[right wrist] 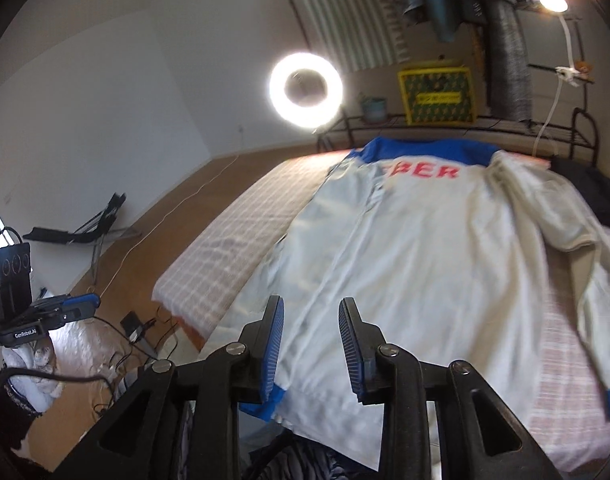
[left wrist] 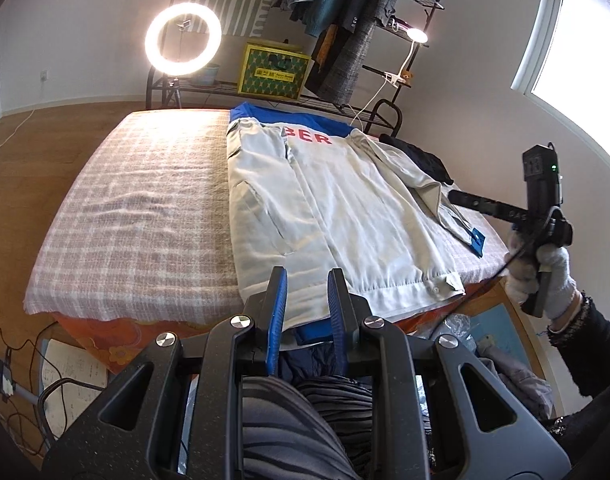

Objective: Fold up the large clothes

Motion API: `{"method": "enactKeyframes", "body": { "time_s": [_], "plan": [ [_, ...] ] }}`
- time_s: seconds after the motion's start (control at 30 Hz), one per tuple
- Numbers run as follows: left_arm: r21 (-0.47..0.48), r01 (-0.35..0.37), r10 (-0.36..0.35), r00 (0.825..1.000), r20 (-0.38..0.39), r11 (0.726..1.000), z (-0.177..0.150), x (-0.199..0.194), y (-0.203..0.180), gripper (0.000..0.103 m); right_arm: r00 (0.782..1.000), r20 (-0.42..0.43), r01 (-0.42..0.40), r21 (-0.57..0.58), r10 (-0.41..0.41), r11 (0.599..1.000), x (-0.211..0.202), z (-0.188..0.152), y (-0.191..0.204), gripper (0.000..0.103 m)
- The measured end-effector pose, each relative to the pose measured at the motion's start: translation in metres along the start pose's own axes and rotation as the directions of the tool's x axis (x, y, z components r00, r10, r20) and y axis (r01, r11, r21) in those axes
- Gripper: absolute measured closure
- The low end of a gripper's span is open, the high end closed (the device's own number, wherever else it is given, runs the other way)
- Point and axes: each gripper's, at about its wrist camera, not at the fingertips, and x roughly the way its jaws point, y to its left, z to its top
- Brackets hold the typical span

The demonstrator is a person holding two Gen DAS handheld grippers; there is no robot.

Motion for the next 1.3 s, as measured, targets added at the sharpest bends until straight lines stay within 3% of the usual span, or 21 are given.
{"method": "enactKeyframes", "body": {
  "time_s": [0.4, 0.63, 0.83, 0.93, 1.3],
  "plan": [
    [0.061, 0.091, -0.090, 0.996, -0.019, 0.994, 0.016, 0.044, -0.055, 0.083, 0.981, 0.044, 0.180, 0.140, -0.188, 0.974, -0.069, -0.027, -0.071, 0.064],
    [0.079, 0.125, -0.121, 0.991, -0.055, 0.989, 0.017, 0.075, -0.084, 0.083, 0.961, 0.046, 0.255, 0.233, -0.273, 0.938, -0.092, -0.049, -0.112, 0.048],
    [0.083, 0.168, -0.159, 0.982, -0.103, 0.982, 0.015, 0.104, -0.108, 0.082, 0.936, 0.024, 0.322, 0.349, -0.352, 0.880, -0.114, -0.073, -0.160, 0.039],
    [0.085, 0.187, -0.177, 0.977, -0.115, 0.979, 0.013, 0.114, -0.119, 0.072, 0.921, 0.005, 0.355, 0.397, -0.389, 0.846, -0.123, -0.085, -0.186, 0.037],
    [0.090, 0.239, -0.220, 0.959, -0.178, 0.967, 0.005, 0.145, -0.146, 0.072, 0.892, -0.080, 0.413, 0.545, -0.446, 0.730, -0.118, -0.109, -0.271, 0.036]
  ]
}}
